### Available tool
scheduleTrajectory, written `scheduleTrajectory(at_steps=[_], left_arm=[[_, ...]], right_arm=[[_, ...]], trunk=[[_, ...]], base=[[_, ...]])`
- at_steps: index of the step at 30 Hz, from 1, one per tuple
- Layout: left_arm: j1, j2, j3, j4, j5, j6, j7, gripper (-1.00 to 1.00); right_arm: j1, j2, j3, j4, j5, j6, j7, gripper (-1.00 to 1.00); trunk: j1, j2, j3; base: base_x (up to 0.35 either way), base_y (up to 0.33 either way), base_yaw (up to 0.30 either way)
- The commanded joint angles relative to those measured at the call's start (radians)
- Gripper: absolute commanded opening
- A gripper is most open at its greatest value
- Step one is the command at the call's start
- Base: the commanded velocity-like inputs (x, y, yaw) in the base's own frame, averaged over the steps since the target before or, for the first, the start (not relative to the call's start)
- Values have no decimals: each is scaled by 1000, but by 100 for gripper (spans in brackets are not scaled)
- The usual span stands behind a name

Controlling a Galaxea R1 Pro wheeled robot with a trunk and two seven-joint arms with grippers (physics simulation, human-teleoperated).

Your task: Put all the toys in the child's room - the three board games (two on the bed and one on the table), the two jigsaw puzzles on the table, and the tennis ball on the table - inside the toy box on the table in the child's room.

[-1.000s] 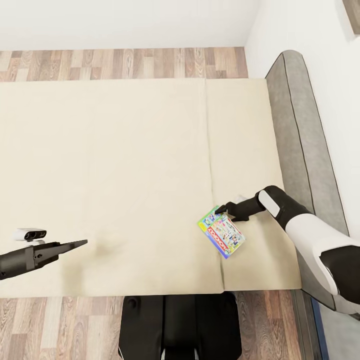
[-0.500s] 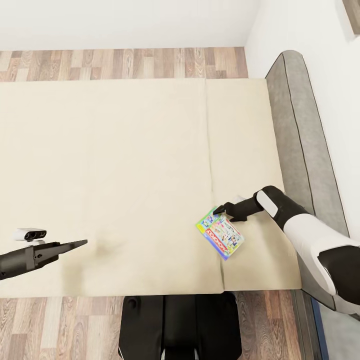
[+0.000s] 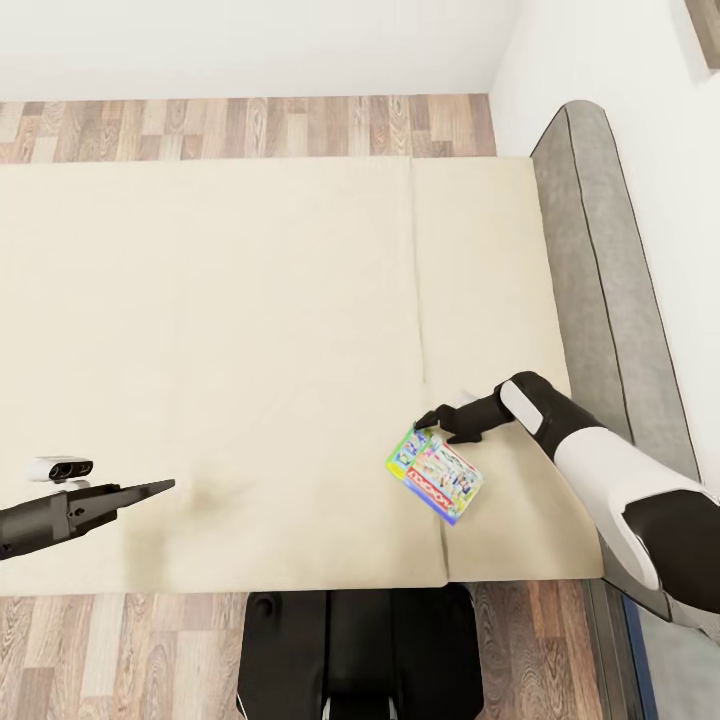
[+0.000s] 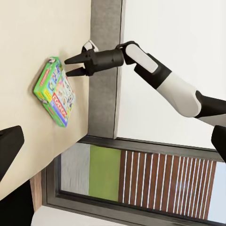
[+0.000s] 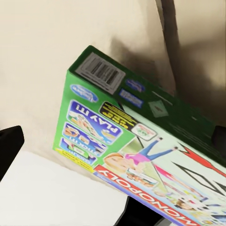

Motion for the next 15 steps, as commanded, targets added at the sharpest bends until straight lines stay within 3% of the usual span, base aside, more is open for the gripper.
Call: scheduleTrajectory(at_steps=[1, 7, 15], left_arm=[[0, 0, 0, 0, -1, 11, -4, 100], [0, 0, 0, 0, -1, 11, -4, 100], [0, 1, 0, 0, -1, 11, -4, 100]], right_arm=[[-1, 5, 5, -1, 8, 1, 10, 100], [0, 24, 5, 1, 9, 1, 10, 100], [1, 36, 103, 1, 4, 1, 12, 100]], trunk=[[1, -2, -1], [1, -2, -1], [1, -2, -1]], base=[[0, 0, 0], [0, 0, 0], [0, 0, 0]])
